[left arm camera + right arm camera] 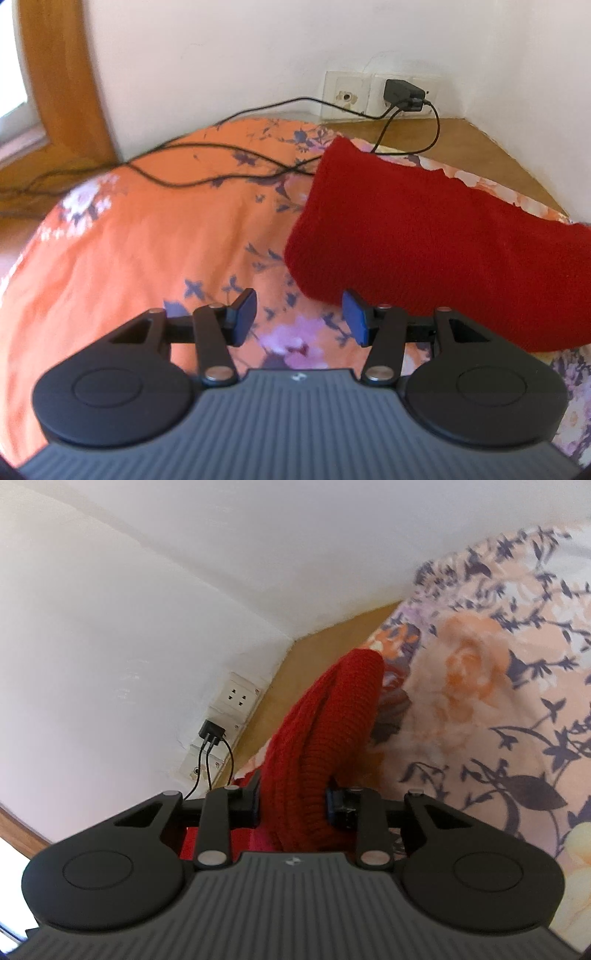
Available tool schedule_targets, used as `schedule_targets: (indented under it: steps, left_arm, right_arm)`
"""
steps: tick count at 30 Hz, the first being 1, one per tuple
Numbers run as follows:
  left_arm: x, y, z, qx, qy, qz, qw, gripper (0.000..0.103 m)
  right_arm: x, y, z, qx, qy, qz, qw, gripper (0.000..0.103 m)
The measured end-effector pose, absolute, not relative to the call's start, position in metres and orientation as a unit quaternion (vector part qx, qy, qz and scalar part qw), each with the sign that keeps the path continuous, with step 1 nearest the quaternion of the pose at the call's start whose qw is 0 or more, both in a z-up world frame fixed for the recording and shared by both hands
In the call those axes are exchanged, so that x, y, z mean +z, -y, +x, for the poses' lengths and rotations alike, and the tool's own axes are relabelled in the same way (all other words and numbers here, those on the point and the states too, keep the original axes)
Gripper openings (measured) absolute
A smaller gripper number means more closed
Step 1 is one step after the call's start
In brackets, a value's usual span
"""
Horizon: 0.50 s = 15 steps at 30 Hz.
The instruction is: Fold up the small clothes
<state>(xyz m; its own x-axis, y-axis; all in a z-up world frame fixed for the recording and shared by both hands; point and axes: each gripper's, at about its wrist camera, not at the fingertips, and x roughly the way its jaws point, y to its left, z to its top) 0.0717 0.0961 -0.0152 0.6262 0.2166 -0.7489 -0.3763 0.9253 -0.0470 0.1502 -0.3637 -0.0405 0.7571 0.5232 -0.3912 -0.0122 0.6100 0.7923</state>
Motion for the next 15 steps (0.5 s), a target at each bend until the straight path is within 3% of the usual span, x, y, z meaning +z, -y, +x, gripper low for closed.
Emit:
schedule_targets:
  steps: [15]
  left_arm:
    - [-0.001, -0.163, 0.095, 0.079, -0.376, -0.133, 0.913, 0.053]
  right_arm:
    - [0.032, 0.277, 0.142, 0.115, -0.249, 0.367, 0.889, 0.028]
